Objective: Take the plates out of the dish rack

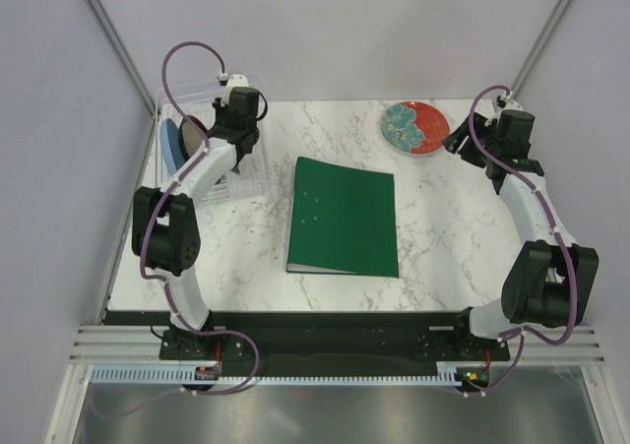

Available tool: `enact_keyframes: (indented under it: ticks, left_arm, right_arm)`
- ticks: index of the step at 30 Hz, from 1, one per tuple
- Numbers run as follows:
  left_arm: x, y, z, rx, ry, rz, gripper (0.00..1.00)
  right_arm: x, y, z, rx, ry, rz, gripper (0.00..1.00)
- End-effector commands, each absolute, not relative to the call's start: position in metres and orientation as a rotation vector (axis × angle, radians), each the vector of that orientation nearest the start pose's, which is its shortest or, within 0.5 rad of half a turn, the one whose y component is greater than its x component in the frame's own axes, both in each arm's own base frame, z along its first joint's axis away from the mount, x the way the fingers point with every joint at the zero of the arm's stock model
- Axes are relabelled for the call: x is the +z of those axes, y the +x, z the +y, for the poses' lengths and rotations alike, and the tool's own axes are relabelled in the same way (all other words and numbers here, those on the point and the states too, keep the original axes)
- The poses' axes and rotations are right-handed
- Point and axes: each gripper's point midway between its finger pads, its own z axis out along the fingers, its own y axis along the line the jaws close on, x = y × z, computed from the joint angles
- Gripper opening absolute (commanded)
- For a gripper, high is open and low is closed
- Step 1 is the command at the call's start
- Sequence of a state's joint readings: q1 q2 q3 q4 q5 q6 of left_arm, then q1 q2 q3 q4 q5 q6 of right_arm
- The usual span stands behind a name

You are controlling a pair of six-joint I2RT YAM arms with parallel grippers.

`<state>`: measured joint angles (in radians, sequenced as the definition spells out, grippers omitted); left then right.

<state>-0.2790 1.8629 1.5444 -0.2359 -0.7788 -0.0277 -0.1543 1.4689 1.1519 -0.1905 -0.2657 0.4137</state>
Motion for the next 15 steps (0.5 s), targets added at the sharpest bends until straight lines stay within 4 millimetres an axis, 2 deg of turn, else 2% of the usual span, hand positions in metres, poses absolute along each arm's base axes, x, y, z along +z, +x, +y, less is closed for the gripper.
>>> enact_keyframes:
  ticks: [1,4,7,15]
  left_arm:
    - [0.316,0.506,0.012,0.702,-0.379,1.718,0.02]
    - [0.324,0.502,0.015,0.710,-0.376,1.708,0.02]
    - [0.341,0.497,0.016,0.710,-0.378,1.684,0.02]
    - [0.400,0.471,0.010,0.658,-0.376,1.597,0.02]
  right_arm:
    - [0.221,0.437,-0.001,0.442,0.378,2.006,0.66]
    - [0.217,0.436,0.000,0.444,0.378,2.015,0.67]
    - [0.213,0.436,0.000,0.446,0.379,2.021,0.67]
    - [0.212,0.433,0.007,0.484,0.364,2.023,0.67]
